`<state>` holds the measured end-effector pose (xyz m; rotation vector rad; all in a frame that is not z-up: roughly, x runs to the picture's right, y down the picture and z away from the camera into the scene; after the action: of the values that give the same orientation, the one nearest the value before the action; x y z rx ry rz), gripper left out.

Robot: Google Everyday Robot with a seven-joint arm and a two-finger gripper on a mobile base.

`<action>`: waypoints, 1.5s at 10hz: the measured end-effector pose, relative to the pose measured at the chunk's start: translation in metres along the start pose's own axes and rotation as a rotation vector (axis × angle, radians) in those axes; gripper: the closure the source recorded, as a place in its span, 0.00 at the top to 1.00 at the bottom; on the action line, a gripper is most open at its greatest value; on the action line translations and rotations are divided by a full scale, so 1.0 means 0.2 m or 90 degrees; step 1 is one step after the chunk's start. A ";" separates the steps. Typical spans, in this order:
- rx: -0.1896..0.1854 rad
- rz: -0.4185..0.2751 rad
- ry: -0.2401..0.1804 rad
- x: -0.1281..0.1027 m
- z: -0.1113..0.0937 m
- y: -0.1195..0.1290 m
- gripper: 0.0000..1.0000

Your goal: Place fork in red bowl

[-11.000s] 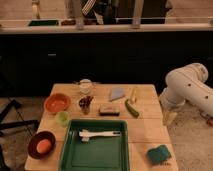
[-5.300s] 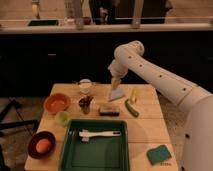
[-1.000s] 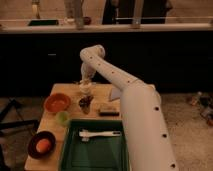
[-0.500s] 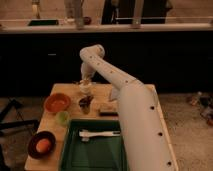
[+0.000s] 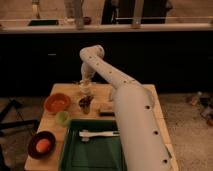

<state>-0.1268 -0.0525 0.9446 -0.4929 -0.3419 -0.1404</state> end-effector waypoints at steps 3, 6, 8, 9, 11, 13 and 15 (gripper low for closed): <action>-0.011 0.001 0.002 0.01 0.03 0.01 0.46; -0.021 0.001 0.004 0.02 0.06 0.01 0.46; -0.027 0.002 0.005 0.04 0.08 0.01 0.43; -0.029 0.002 0.005 0.04 0.08 0.01 0.37; -0.033 0.003 0.004 0.05 0.09 0.01 0.14; -0.034 0.004 0.003 0.06 0.09 0.01 0.01; -0.034 0.004 0.002 0.06 0.10 0.01 0.00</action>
<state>-0.1207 -0.0414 0.9632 -0.5455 -0.3339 -0.1449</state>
